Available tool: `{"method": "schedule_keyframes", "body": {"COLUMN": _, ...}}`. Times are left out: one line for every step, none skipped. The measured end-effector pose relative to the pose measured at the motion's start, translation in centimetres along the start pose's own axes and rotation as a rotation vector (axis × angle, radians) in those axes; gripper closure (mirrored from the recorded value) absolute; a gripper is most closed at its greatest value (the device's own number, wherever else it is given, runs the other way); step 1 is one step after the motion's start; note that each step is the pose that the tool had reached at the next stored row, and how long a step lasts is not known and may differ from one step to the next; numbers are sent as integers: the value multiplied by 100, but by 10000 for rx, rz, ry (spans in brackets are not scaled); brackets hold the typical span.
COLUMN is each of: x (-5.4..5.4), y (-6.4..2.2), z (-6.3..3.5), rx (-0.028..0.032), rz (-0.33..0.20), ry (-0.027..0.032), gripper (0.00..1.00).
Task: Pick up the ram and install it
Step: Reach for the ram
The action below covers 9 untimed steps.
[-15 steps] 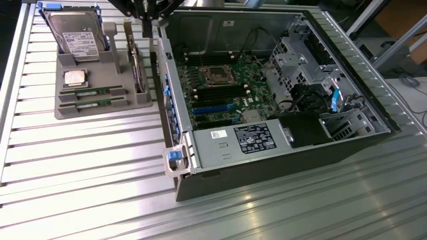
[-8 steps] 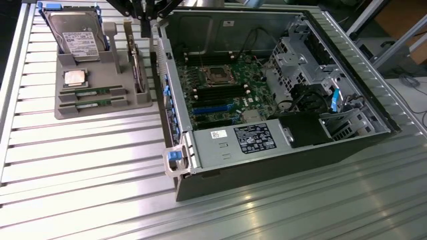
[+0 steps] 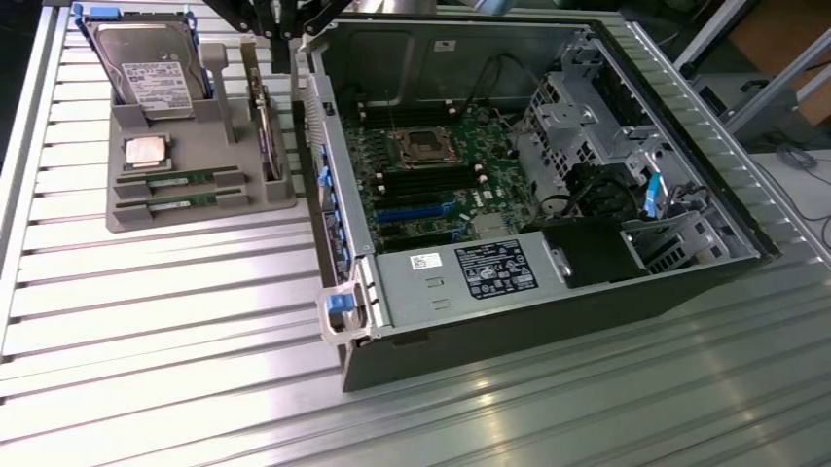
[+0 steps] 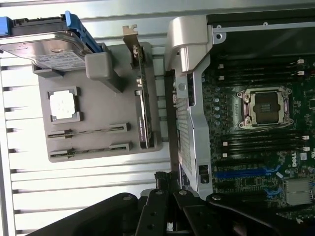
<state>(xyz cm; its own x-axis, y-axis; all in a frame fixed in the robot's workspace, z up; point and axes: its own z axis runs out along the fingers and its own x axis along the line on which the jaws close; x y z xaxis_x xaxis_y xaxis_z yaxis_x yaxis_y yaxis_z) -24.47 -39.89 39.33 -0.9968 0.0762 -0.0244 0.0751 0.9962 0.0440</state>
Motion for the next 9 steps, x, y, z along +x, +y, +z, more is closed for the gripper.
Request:
{"method": "schedule_keyframes", "body": {"x": 3, "y": 0, "z": 0, "rx": 0, "rz": 0, "ry": -1, "gripper": 90}}
{"method": "schedule_keyframes", "body": {"x": 5, "y": 0, "z": 0, "rx": -1, "rz": 0, "ry": 0, "gripper": 90}}
{"method": "schedule_keyframes", "body": {"x": 7, "y": -1, "z": 0, "rx": -1, "rz": 0, "ry": -1, "gripper": 90}}
{"method": "schedule_keyframes", "body": {"x": 10, "y": -1, "z": 0, "rx": 0, "rz": 1, "ry": 0, "gripper": 90}}
{"method": "schedule_keyframes", "body": {"x": 12, "y": -1, "z": 0, "rx": 0, "rz": 1, "ry": 0, "gripper": 90}}
{"method": "schedule_keyframes", "body": {"x": 14, "y": -1, "z": 0, "rx": -1, "rz": 0, "ry": -1, "gripper": 90}}
{"method": "schedule_keyframes", "body": {"x": 16, "y": -1, "z": 0, "rx": -1, "rz": 0, "ry": -1, "gripper": 90}}
{"method": "schedule_keyframes", "body": {"x": 19, "y": -1, "z": 0, "rx": -1, "rz": 0, "ry": -1, "gripper": 90}}
{"method": "schedule_keyframes", "body": {"x": 21, "y": -2, "z": 0, "rx": 0, "rz": 1, "ry": 0, "gripper": 90}}
